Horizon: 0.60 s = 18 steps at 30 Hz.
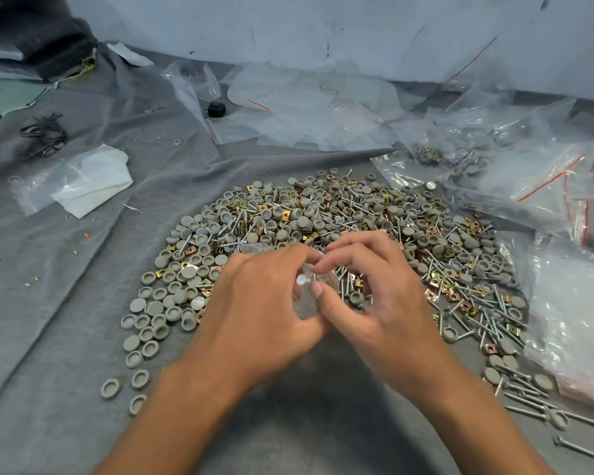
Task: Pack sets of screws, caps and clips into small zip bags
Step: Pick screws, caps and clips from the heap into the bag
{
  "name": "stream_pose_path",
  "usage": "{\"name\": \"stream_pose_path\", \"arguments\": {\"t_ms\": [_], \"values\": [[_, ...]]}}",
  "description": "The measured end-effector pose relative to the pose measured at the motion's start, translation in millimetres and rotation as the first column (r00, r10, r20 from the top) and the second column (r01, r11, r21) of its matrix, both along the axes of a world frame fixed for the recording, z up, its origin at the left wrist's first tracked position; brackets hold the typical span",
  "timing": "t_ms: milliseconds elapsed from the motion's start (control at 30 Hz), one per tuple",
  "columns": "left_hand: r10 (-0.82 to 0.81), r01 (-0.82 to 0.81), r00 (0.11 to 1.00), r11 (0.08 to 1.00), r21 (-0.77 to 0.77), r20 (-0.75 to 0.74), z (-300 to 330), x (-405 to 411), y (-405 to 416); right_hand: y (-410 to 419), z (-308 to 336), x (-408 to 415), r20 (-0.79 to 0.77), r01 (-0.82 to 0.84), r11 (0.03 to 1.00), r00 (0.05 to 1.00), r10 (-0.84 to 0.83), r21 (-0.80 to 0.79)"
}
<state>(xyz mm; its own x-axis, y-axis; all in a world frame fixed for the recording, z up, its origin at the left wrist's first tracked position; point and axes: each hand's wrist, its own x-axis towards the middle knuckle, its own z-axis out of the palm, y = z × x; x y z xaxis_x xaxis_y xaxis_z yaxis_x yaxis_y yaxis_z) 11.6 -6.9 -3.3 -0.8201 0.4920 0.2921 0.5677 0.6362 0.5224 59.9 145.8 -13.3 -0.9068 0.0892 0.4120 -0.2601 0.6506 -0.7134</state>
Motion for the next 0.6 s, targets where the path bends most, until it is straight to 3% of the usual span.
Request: {"name": "stream_pose_path", "arguments": {"t_ms": [167, 233, 300, 333, 433, 600], "values": [[0.010, -0.010, 1.000, 1.000, 0.011, 0.001, 0.4, -1.5, -5.5, 27.3, 8.2, 0.4, 0.050, 0.110, 0.980, 0.993, -0.103, -0.167], [0.014, -0.014, 1.000, 1.000, 0.016, 0.008, 0.1, -2.5, -7.1, 47.4, 5.4, 0.7, 0.265, 0.191, 0.981, 0.947, -0.180, -0.016], [0.016, -0.016, 1.000, 1.000, 0.022, 0.014, 0.2, -2.5, -7.4, 56.0, -2.9, 3.0, 0.552, 0.146, 0.962, 0.795, -0.252, 0.229], [0.015, -0.016, 1.000, 1.000, 0.024, 0.018, 0.1, -2.4, -7.3, 54.4, -8.2, 4.2, 0.622, 0.111, 0.939, 0.722, -0.302, 0.326], [0.011, -0.011, 1.000, 1.000, 0.021, 0.013, -0.4, -2.4, -7.1, 41.0, -19.3, 4.5, 0.566, 0.123, 0.852, 0.698, -0.439, 0.508], [0.006, -0.006, 1.000, 1.000, 0.027, 0.020, -2.1, -2.8, -7.2, 37.1, -20.9, 9.6, 0.575, 0.146, 0.864, 0.692, -0.437, 0.481]]}}
